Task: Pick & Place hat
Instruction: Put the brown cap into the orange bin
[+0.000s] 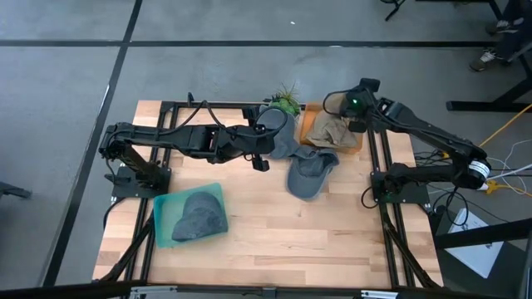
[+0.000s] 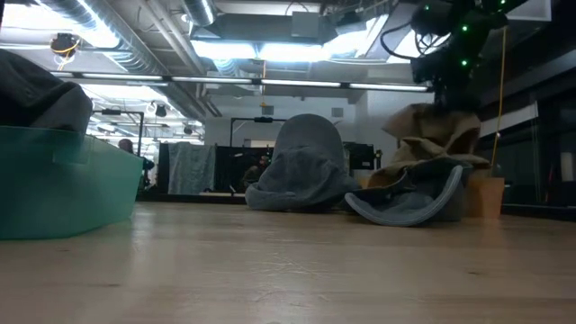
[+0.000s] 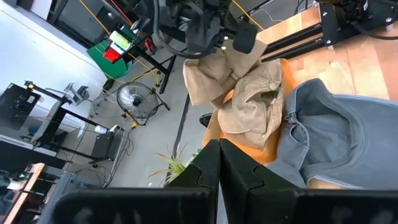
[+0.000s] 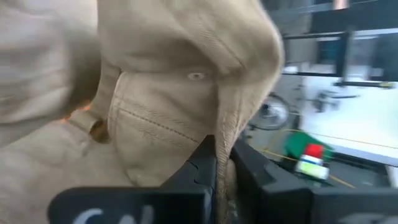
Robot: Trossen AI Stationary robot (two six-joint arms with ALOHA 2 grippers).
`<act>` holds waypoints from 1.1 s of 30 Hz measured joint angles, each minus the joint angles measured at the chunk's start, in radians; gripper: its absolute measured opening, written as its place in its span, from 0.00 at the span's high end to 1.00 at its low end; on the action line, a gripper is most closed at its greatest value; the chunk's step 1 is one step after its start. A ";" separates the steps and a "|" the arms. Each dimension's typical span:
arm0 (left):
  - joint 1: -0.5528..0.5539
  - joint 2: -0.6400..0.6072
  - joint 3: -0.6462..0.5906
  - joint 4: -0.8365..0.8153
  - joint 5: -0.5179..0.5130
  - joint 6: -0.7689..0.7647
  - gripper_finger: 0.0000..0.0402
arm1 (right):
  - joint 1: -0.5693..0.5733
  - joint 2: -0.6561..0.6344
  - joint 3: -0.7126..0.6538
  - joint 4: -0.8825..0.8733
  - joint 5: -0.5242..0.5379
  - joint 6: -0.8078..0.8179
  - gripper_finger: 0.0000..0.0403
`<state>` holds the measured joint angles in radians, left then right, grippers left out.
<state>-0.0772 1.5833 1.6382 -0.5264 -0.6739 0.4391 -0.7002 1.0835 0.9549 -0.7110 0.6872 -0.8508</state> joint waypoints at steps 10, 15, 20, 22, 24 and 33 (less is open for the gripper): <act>0.000 0.000 0.000 0.006 -0.016 0.001 0.99 | 0.024 -0.018 -0.012 0.020 -0.018 -0.078 0.93; 0.000 0.000 0.000 0.006 -0.016 0.002 0.99 | 0.065 -0.017 -0.095 0.033 -0.024 -0.095 0.93; 0.000 0.000 0.000 0.006 -0.016 0.002 0.99 | 0.131 -0.017 -0.118 0.039 -0.112 0.078 0.93; 0.000 0.000 0.000 0.006 -0.016 0.002 0.99 | 0.162 -0.019 -0.118 0.040 -0.142 0.154 0.92; 0.000 0.000 0.000 0.006 -0.016 0.002 0.98 | 0.194 -0.020 -0.118 0.039 -0.159 0.222 0.92; 0.000 0.000 0.000 0.006 -0.017 0.002 1.00 | 0.301 -0.020 -0.118 0.028 -0.303 0.532 0.90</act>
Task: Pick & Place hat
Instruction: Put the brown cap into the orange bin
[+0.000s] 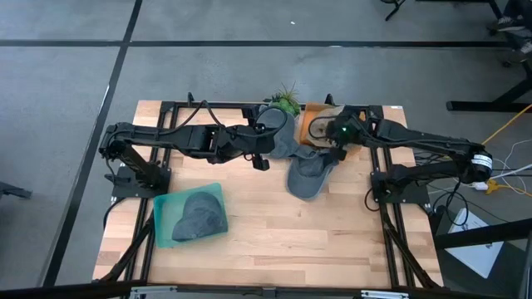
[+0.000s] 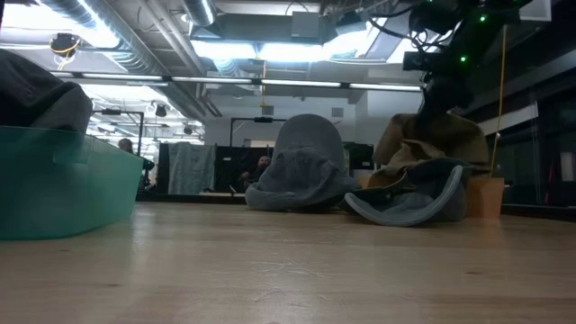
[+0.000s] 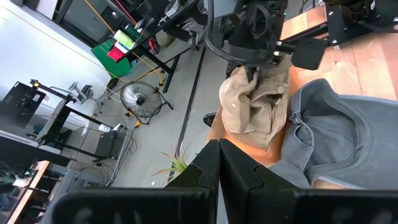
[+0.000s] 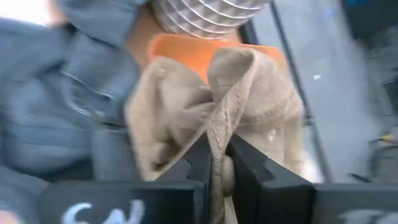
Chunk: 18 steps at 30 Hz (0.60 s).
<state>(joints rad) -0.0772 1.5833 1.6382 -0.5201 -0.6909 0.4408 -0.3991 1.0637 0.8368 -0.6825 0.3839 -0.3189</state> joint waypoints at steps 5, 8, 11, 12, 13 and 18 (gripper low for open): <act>0.000 0.000 0.000 0.000 0.000 0.000 0.98 | 0.020 0.000 0.000 -0.022 -0.103 0.108 0.89; 0.000 0.000 0.000 0.000 0.000 0.000 0.98 | 0.024 0.000 0.000 -0.034 -0.141 0.157 0.91; 0.000 0.000 0.000 0.000 0.000 -0.001 0.99 | 0.024 0.000 0.000 -0.049 -0.168 0.190 0.92; 0.000 0.000 0.000 0.000 0.000 -0.001 0.99 | 0.024 0.000 -0.001 -0.049 -0.173 0.200 0.92; 0.000 0.000 0.000 0.000 0.000 -0.001 1.00 | 0.024 0.000 -0.007 -0.042 -0.174 0.215 0.91; 0.000 0.000 0.000 0.000 0.000 -0.001 0.99 | 0.021 0.000 -0.093 0.005 -0.173 0.246 0.85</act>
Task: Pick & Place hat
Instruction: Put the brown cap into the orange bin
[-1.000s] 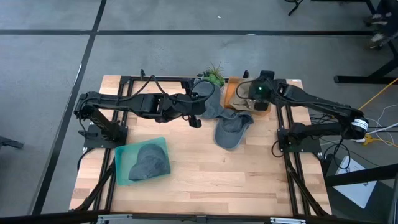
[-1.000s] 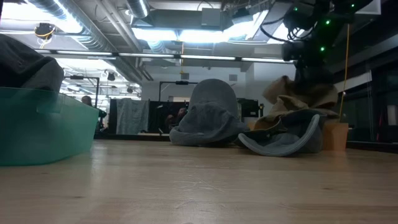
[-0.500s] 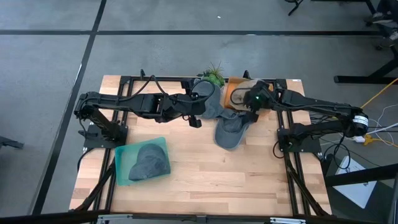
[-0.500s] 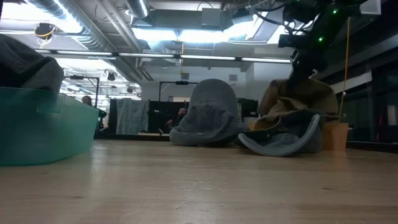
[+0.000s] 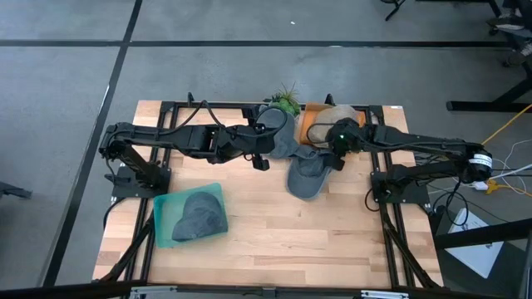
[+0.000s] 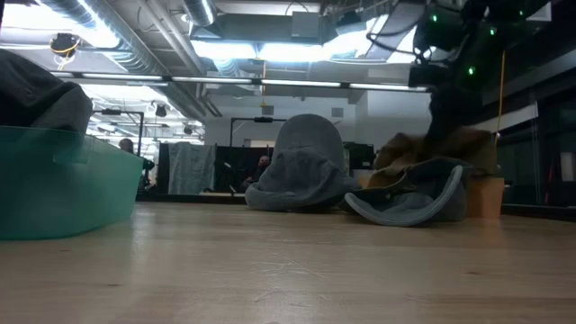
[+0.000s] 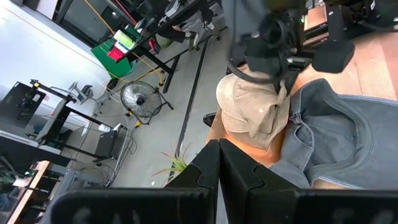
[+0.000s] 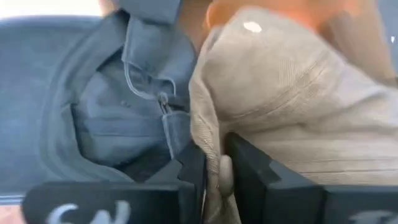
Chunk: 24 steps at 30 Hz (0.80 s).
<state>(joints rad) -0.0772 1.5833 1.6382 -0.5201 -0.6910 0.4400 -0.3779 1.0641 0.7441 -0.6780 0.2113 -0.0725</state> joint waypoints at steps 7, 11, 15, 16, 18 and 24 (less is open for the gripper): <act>0.000 0.000 0.000 0.000 -0.003 -0.008 0.99 | -0.045 0.000 -0.082 0.085 0.001 0.018 0.69; 0.000 0.000 0.000 0.000 -0.018 -0.008 0.99 | -0.070 0.000 -0.082 0.103 0.001 0.016 0.56; -0.008 0.000 0.000 0.000 -0.018 -0.020 0.98 | -0.088 0.000 -0.079 0.100 0.002 0.008 0.44; -0.013 0.000 0.000 0.000 -0.018 -0.024 0.98 | -0.088 0.000 -0.070 0.083 0.001 0.008 0.42; -0.029 -0.005 0.000 -0.016 -0.003 -0.020 0.99 | -0.088 0.000 -0.040 0.050 -0.001 0.009 0.38; -0.065 -0.062 0.001 -0.128 0.185 -0.136 0.99 | -0.068 -0.013 0.073 -0.087 -0.029 0.082 0.33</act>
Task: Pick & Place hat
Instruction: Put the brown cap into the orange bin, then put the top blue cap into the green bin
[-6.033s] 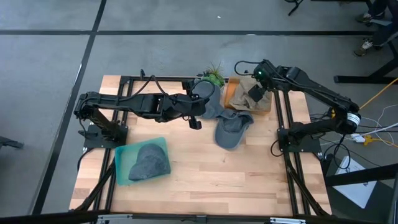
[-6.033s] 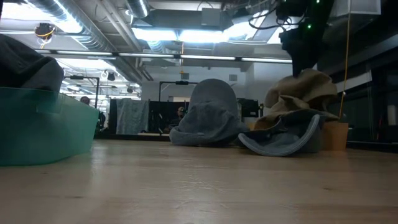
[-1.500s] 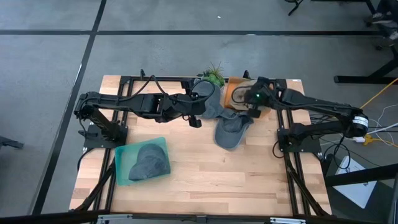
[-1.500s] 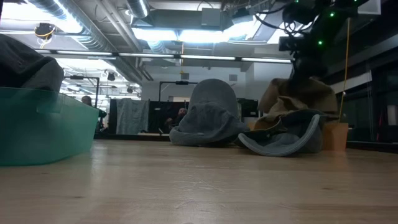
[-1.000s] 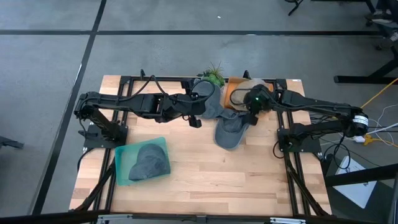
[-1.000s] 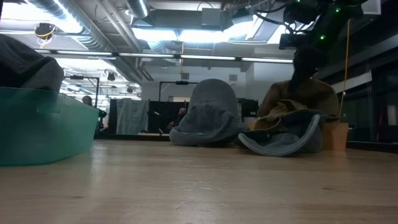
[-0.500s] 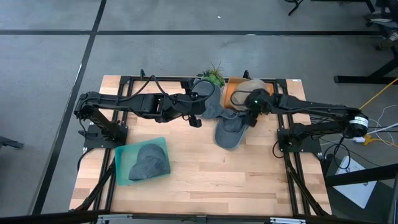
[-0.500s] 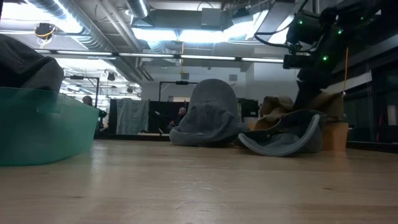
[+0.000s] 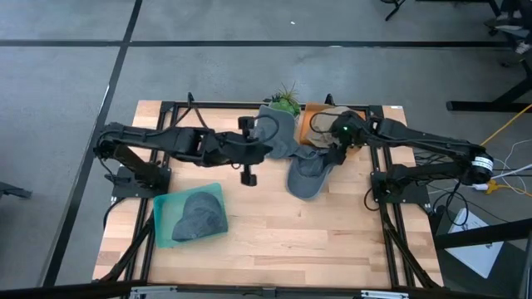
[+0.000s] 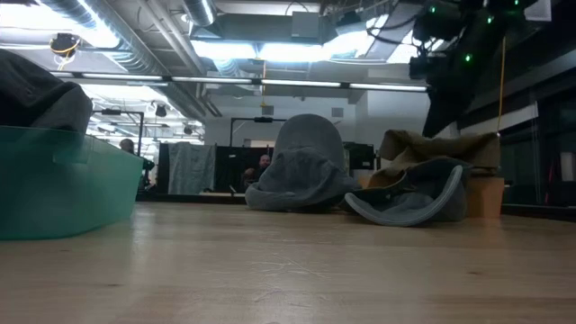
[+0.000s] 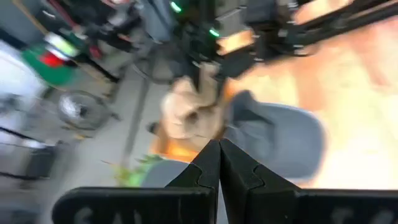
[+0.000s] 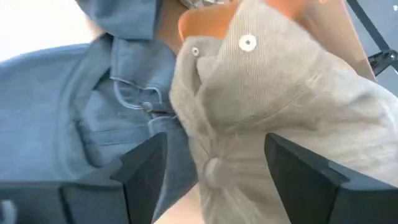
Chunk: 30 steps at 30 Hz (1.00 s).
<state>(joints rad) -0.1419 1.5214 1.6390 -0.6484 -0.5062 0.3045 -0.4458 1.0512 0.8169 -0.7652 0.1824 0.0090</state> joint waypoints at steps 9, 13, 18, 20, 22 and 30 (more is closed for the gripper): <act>-0.014 -0.017 -0.031 -0.190 0.142 -0.195 1.00 | 0.086 -0.018 0.062 0.129 -0.018 0.073 0.35; -0.032 -0.019 -0.158 -0.123 0.167 -0.205 0.99 | 0.136 -0.001 0.062 0.294 -0.009 0.059 0.35; -0.052 -0.067 -0.341 0.075 0.196 -0.224 1.00 | 0.178 0.058 0.062 0.485 0.064 0.002 0.35; -0.064 -0.097 -0.416 0.163 0.199 -0.232 0.99 | 0.190 0.100 0.062 0.541 0.085 -0.025 0.35; -0.075 -0.145 -0.487 0.253 0.198 -0.243 0.99 | 0.191 0.145 0.062 0.596 0.099 -0.062 0.35; -0.094 -0.335 -0.770 0.546 0.154 -0.289 0.99 | 0.193 0.330 0.062 0.805 0.185 -0.230 0.35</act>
<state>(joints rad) -0.2361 1.1862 0.8689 -0.1022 -0.3526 0.0160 -0.2523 1.3808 0.8787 0.0395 0.3674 -0.2211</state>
